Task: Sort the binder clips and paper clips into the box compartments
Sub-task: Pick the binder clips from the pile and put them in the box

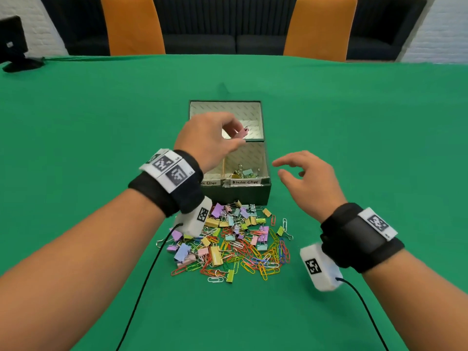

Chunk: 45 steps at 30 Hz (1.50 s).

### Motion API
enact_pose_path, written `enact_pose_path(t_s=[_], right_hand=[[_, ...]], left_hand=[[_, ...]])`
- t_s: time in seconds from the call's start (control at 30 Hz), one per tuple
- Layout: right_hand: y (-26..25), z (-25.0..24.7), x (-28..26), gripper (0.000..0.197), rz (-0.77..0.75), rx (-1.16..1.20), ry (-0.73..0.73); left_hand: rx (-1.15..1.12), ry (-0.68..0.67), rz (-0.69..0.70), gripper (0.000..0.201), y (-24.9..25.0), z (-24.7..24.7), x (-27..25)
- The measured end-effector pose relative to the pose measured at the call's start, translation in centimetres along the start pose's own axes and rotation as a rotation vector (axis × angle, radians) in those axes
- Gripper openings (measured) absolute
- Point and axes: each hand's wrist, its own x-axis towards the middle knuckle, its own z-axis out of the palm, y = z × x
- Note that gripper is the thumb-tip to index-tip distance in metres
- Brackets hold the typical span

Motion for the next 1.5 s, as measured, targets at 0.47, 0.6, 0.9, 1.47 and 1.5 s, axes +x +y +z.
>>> enact_pose_path(t_s=[0.47,0.6,0.9,1.47,1.5], right_hand=[[0.6,-0.9,-1.7,0.019,0.071,-0.258,-0.629],[0.4,0.3,-1.4,0.044,0.041,-0.371,-0.664],[-0.1,1.1,-1.4,0.022,0.028,-0.441,-0.703],[0.5,1.7,-1.9,0.018,0.026,-0.471,-0.699],[0.5,1.5,-1.9,0.018,0.026,-0.454,-0.694]], left_hand=[[0.108,-0.482,0.044,0.002,1.4,2.4,-4.2],[0.140,-0.579,0.055,0.004,2.1,2.7,-6.3],[0.310,-0.685,0.105,0.018,3.4,4.3,-8.1],[0.372,-0.837,0.149,0.015,2.5,5.5,-9.2],[0.347,-0.814,0.135,0.016,2.2,5.2,-9.2]])
